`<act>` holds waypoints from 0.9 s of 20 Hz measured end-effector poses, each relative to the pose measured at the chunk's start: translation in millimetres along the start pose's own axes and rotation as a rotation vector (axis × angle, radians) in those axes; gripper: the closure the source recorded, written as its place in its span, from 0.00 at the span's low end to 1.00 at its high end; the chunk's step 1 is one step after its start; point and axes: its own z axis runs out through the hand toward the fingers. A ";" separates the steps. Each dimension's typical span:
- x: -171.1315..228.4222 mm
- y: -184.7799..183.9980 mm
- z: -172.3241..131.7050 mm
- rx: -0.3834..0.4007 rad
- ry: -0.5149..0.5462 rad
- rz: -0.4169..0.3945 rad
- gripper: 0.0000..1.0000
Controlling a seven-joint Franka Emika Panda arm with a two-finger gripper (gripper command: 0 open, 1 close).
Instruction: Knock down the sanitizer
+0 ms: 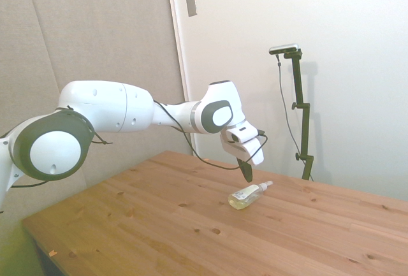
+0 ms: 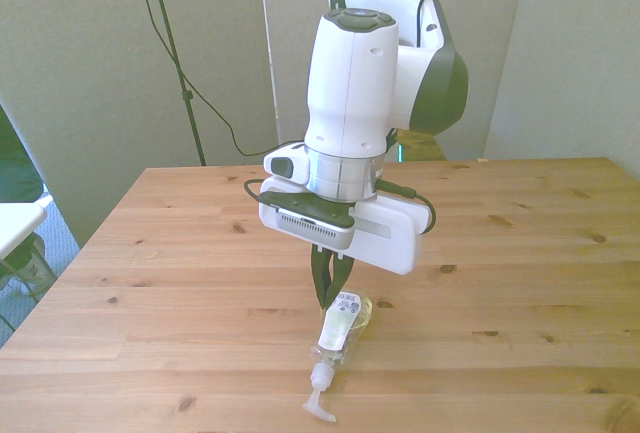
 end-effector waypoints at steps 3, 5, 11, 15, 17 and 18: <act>4.3 -2.7 5.1 0.001 0.006 0.006 0.00; 5.4 -2.6 6.9 0.000 0.006 0.008 0.00; 6.1 -2.4 6.7 0.000 0.006 0.009 0.00; 4.9 -0.8 6.7 -0.003 0.003 0.007 0.00; 2.6 -1.8 2.4 0.003 0.002 0.002 0.00; 0.7 -1.7 -0.6 0.005 0.001 -0.002 0.00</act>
